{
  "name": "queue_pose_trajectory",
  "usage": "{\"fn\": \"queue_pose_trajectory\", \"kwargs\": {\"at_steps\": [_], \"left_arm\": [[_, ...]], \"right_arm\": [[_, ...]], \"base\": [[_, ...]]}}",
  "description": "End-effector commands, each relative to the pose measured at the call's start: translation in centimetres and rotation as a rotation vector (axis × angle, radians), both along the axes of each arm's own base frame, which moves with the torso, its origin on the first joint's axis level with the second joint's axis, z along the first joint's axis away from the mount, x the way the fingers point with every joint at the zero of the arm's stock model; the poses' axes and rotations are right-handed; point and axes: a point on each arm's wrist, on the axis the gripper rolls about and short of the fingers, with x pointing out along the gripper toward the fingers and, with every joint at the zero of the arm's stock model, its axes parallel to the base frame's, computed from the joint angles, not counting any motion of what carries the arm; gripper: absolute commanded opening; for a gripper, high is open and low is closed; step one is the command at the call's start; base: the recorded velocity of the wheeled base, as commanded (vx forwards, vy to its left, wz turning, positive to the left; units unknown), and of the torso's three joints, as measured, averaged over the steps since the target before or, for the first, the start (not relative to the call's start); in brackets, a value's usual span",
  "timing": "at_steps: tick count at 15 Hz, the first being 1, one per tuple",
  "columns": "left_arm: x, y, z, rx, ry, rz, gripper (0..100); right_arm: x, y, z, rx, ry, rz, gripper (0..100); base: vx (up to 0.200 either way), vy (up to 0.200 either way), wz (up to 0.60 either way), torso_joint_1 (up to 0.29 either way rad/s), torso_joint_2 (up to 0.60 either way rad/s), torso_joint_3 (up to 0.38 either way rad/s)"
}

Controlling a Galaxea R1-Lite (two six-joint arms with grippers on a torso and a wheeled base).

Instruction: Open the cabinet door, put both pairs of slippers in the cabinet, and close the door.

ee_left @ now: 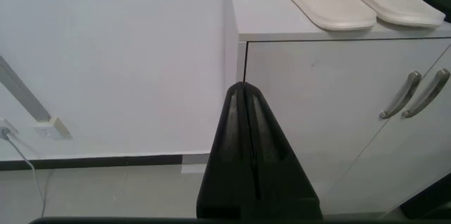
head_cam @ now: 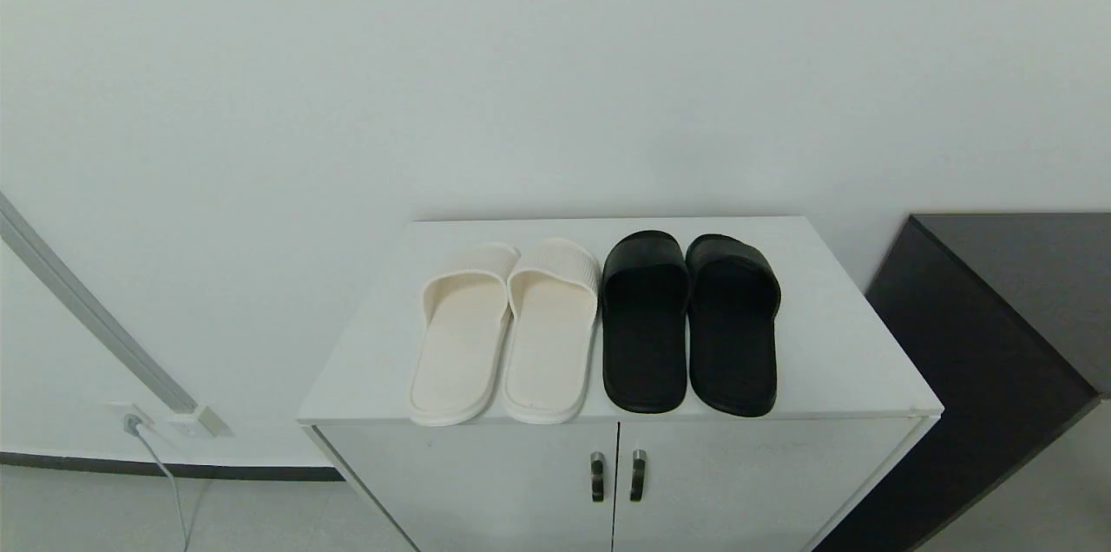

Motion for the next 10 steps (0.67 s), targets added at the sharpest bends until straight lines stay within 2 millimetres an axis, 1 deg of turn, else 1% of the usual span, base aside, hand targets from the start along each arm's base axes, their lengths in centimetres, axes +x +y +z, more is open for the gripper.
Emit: {"fn": "queue_pose_trajectory", "kwargs": {"at_steps": [1, 9, 10], "left_arm": [[0.0, 0.0, 0.0, -0.001, 0.0, 0.001, 0], [0.0, 0.0, 0.0, -0.004, 0.0, 0.001, 0], [0.0, 0.0, 0.0, -0.004, 0.0, 0.001, 0]], "right_arm": [[0.0, 0.0, 0.03, -0.007, 0.002, 0.001, 100], [0.0, 0.0, 0.06, -0.019, 0.0, -0.002, 100], [-0.13, -0.03, 0.61, 0.015, -0.025, -0.014, 100]], "base": [[0.0, 0.0, 0.0, 0.0, 0.0, 0.0], [0.0, 0.0, 0.0, 0.0, 0.0, 0.0], [0.0, 0.0, 0.0, 0.0, 0.0, 0.0]]}}
